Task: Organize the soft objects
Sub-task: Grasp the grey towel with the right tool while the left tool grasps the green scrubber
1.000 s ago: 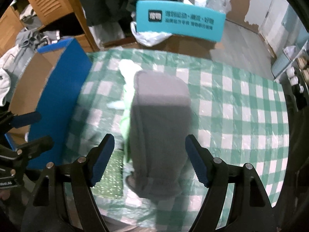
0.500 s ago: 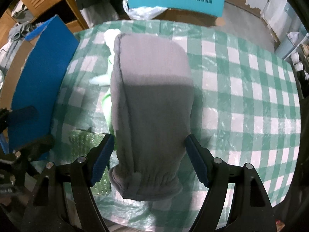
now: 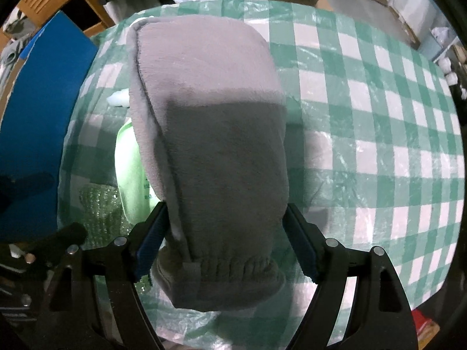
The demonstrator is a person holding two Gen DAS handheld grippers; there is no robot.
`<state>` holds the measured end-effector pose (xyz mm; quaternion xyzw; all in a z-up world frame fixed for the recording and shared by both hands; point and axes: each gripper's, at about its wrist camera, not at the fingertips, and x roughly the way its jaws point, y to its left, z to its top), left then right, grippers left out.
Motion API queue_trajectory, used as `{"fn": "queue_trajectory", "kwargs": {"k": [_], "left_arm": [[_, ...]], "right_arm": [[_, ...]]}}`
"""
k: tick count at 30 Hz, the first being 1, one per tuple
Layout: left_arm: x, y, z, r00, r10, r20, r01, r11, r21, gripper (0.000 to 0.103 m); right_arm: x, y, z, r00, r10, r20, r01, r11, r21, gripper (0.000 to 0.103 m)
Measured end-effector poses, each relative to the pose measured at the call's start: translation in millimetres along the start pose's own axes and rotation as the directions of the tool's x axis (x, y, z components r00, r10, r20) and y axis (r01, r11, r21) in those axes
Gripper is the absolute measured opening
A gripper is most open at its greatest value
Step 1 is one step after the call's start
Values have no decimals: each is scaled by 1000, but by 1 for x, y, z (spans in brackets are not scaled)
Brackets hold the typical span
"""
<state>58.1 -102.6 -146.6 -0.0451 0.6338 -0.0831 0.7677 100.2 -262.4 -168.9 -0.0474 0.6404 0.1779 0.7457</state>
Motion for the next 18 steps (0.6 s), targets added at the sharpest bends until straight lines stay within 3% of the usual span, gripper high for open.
{"fn": "queue_trajectory", "kwargs": {"k": [1, 7, 12, 18], "left_arm": [[1, 0, 0, 1000, 2, -4, -2, 1000, -3, 80], [3, 1, 0, 1000, 7, -12, -8, 1000, -15, 80], [4, -4, -3, 1000, 7, -19, -7, 1000, -15, 80], [9, -10, -6, 999, 26, -30, -27, 999, -32, 80]], "right_arm": [[0, -1, 0, 1000, 3, 2, -3, 1000, 1, 57], [-15, -4, -3, 999, 19, 49, -19, 1000, -5, 29], [-32, -2, -8, 996, 31, 86, -30, 999, -10, 22], [-55, -5, -16, 990, 46, 131, -47, 999, 1, 22]]}}
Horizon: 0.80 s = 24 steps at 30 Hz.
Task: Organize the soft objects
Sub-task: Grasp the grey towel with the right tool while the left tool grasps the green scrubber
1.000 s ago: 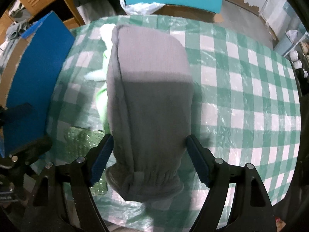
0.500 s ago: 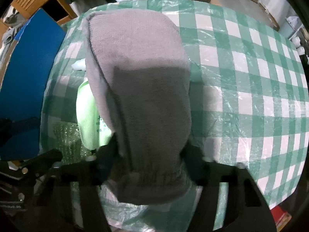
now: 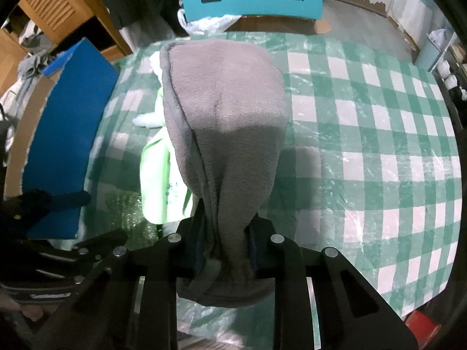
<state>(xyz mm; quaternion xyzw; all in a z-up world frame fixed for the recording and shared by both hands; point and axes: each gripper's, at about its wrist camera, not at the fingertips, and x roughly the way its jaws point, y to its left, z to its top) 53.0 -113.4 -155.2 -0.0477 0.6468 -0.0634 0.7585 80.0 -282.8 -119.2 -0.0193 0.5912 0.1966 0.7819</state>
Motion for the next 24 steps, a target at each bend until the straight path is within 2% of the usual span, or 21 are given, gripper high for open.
{"fn": "queue_trajectory", "kwargs": {"k": [9, 14, 19, 22, 24], "left_arm": [[14, -3, -7, 999, 17, -27, -18, 998, -59, 80], [23, -14, -10, 998, 47, -43, -48, 999, -26, 80], [27, -22, -13, 996, 81, -24, -80, 997, 8, 80], [28, -26, -17, 994, 109, -11, -108, 993, 48, 72], [27, -27, -19, 992, 125, 8, -125, 990, 62, 56]], "right_arm": [[-17, -6, -11, 999, -18, 32, 17, 1000, 20, 22], [-22, -12, -19, 999, -28, 42, 27, 999, 33, 22], [-26, -15, -24, 998, -33, 46, 31, 999, 41, 22], [-27, -15, -24, 998, -32, 48, 30, 999, 41, 22], [-26, -14, -25, 998, -29, 47, 27, 999, 41, 22]]}}
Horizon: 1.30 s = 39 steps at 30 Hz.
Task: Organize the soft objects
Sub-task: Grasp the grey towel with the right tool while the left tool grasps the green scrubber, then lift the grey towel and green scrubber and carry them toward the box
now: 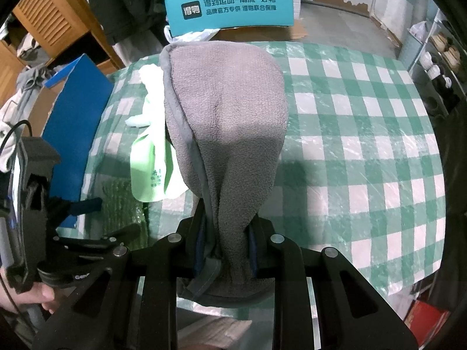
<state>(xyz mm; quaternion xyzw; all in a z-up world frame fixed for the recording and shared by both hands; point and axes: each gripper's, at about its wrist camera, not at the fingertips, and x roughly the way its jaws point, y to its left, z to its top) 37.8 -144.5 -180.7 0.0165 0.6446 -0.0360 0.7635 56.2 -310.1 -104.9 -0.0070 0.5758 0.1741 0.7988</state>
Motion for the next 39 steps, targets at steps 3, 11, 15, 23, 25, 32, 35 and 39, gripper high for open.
{"fn": "queue_trajectory", "kwargs": {"k": [3, 11, 15, 23, 25, 32, 35, 39], "left_arm": [[-3, 9, -4, 1000, -10, 16, 10, 1000, 0, 31], [-14, 28, -8, 998, -51, 49, 51, 999, -5, 11], [-26, 32, -7, 995, -61, 78, 61, 998, 6, 10], [-32, 30, -10, 993, -91, 76, 92, 996, -16, 11], [-35, 30, -9, 991, -97, 89, 98, 995, -16, 11], [-59, 32, -9, 985, -104, 140, 105, 995, 1, 7], [-71, 31, -6, 979, -100, 175, 99, 995, 18, 7], [-88, 35, -2, 970, -92, 224, 87, 996, 30, 7]], "right_arm": [[-1, 1, 0, 1000, 4, -1, -4, 1000, 0, 22], [-5, 7, 2, 1000, 4, 10, -4, 1000, -16, 22], [-8, 10, 3, 1000, 6, 20, -6, 1000, -23, 22], [-11, 15, 5, 1000, 2, 26, -1, 1000, -30, 22], [-12, 17, 5, 1000, 2, 28, -1, 999, -35, 22], [-18, 19, 6, 999, 6, 40, -4, 999, -44, 22], [-21, 20, 7, 999, 8, 46, -6, 999, -46, 22], [-27, 23, 10, 998, 13, 59, -10, 999, -51, 22]]}}
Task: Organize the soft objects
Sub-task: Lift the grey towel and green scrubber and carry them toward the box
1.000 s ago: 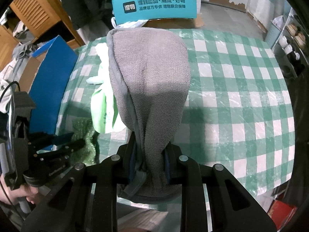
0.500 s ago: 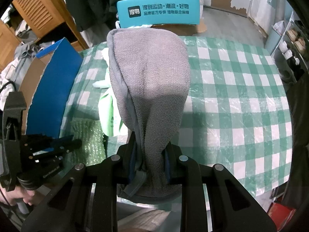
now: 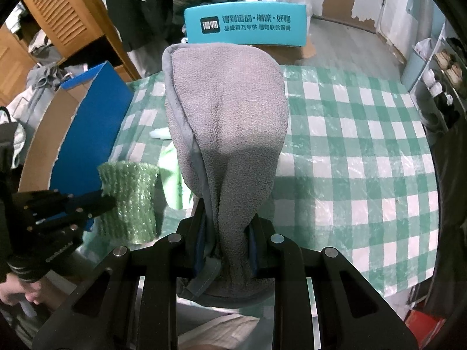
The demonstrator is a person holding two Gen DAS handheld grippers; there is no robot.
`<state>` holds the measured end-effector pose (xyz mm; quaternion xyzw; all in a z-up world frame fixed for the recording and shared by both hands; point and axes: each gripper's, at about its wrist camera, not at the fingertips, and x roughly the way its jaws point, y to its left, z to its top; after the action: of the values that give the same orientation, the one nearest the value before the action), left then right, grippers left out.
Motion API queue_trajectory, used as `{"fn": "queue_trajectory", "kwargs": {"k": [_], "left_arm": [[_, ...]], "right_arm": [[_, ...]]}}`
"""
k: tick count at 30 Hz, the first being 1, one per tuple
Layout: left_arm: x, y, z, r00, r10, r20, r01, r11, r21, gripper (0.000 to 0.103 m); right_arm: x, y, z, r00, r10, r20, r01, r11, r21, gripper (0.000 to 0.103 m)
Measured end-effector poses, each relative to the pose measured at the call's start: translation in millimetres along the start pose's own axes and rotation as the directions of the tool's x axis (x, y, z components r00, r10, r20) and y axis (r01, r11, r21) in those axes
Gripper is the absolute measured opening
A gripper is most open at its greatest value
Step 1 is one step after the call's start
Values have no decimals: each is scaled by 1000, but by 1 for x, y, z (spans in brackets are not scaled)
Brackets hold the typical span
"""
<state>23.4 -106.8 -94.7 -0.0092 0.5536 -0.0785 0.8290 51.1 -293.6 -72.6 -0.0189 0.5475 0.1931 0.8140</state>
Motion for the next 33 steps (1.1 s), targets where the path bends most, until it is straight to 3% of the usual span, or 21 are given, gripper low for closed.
{"fn": "queue_trajectory", "kwargs": {"k": [12, 33], "left_arm": [[-33, 20, 22, 992, 40, 120, -37, 999, -26, 7], [-78, 52, 30, 972, 53, 230, -35, 996, -81, 7]], "right_arm": [[-21, 16, 12, 998, 30, 50, -29, 999, -26, 22], [-38, 58, 35, 992, 70, 100, -60, 994, -95, 22]]}}
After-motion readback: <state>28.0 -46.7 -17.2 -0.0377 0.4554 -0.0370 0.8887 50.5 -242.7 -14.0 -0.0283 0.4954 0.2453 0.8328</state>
